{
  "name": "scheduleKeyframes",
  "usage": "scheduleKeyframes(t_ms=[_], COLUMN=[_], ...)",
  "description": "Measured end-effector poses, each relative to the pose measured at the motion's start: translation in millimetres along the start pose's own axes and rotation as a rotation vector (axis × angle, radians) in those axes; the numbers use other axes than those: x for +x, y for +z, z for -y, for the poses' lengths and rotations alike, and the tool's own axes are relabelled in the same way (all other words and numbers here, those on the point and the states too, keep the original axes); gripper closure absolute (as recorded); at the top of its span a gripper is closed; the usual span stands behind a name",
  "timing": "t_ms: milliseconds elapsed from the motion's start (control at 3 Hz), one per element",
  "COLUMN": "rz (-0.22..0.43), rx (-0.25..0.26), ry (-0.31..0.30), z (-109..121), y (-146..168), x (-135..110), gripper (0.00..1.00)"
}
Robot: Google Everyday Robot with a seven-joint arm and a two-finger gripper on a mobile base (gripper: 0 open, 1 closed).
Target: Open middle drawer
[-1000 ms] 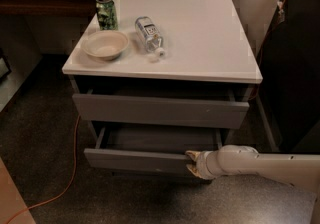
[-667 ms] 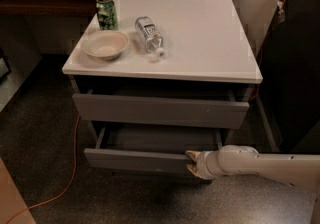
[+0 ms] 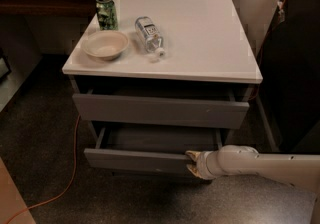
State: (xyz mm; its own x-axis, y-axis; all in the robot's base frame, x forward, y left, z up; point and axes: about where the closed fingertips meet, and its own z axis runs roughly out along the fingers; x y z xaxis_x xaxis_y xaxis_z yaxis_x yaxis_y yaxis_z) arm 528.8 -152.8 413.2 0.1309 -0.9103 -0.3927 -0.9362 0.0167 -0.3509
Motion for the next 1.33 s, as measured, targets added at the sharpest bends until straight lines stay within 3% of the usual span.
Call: scheduleKeyframes(t_ms=[1000, 1333], rz=[0.000, 0.000], rx=[0.000, 0.000], ry=[0.000, 0.000], z=[0.0, 0.0], y=[0.0, 0.0], x=[0.0, 0.0], gripper=[0.31, 0.18])
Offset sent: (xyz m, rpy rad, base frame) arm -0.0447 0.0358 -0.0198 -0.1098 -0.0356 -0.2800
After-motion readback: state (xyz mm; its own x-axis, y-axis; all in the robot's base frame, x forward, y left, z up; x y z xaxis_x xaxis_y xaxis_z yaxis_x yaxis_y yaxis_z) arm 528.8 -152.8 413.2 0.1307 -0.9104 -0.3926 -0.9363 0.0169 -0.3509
